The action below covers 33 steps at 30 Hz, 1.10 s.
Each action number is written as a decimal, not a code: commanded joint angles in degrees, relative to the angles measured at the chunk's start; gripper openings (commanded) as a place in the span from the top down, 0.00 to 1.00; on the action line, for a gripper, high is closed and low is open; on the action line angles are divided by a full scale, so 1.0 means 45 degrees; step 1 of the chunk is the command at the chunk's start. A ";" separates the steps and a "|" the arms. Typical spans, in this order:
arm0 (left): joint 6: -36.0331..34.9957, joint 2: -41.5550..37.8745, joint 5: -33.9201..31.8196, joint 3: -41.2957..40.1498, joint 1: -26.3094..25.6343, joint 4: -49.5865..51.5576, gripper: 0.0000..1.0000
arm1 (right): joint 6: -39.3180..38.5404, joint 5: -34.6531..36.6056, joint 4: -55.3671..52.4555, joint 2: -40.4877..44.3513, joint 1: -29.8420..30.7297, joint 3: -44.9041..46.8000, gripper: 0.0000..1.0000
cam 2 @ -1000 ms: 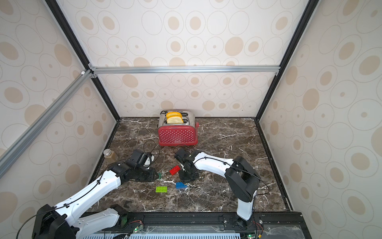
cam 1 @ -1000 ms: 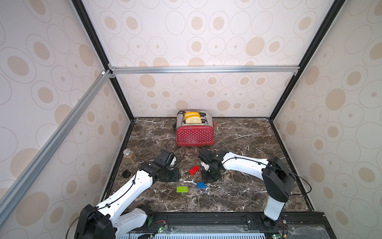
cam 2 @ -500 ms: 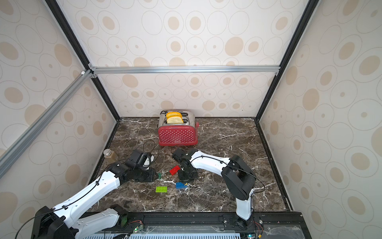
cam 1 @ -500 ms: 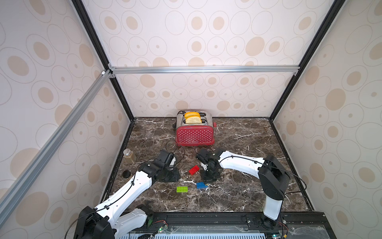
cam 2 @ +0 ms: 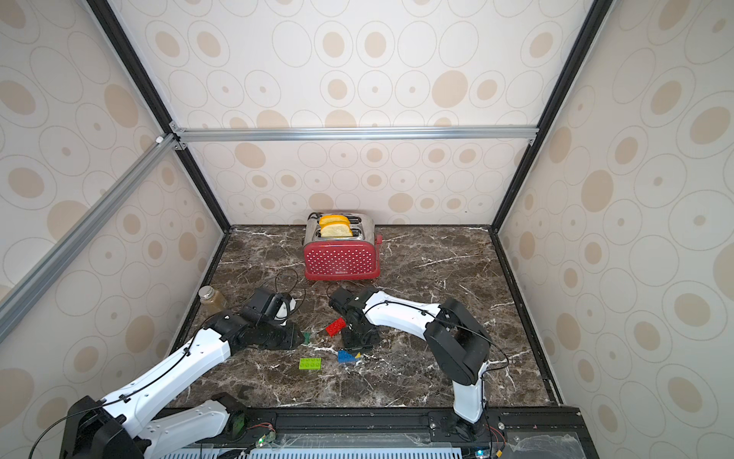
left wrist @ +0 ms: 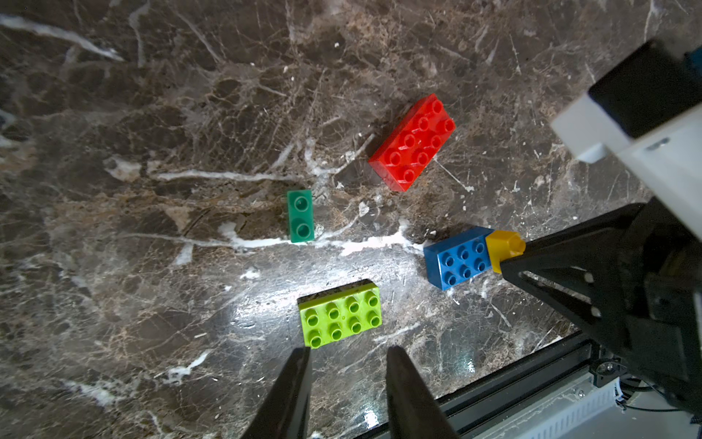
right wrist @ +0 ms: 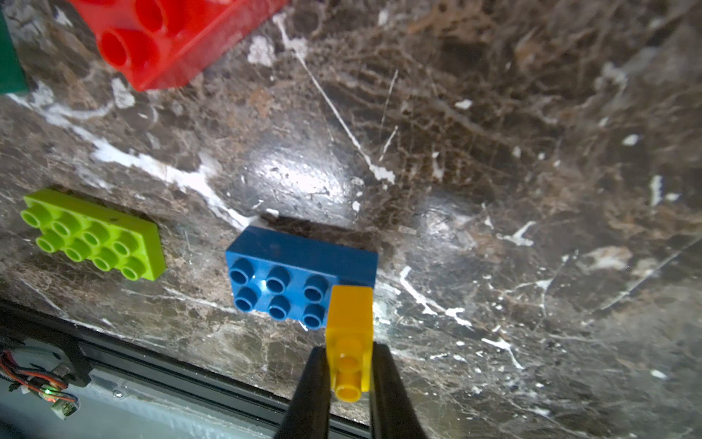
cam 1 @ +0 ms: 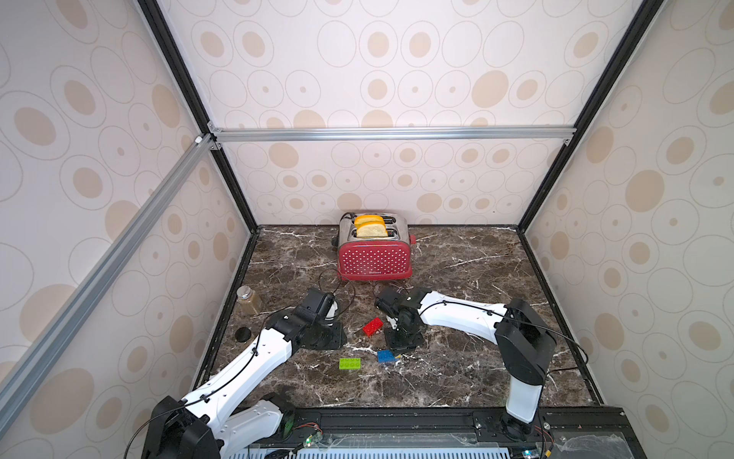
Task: Assemble the number 5 with lego
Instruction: Assemble the lego brick with the lego brick.
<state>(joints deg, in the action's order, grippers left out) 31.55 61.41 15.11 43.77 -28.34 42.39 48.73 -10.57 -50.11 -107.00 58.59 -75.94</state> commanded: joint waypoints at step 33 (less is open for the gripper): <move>-0.0088 -0.0663 -0.0770 0.0256 0.0064 0.0423 0.64 | 0.1120 0.3343 -0.0278 -0.0371 -0.0464 0.1194 0.89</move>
<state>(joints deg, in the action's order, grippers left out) 31.53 59.72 13.43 43.77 -28.32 42.76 54.15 -3.92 -48.66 -106.28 59.33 -74.56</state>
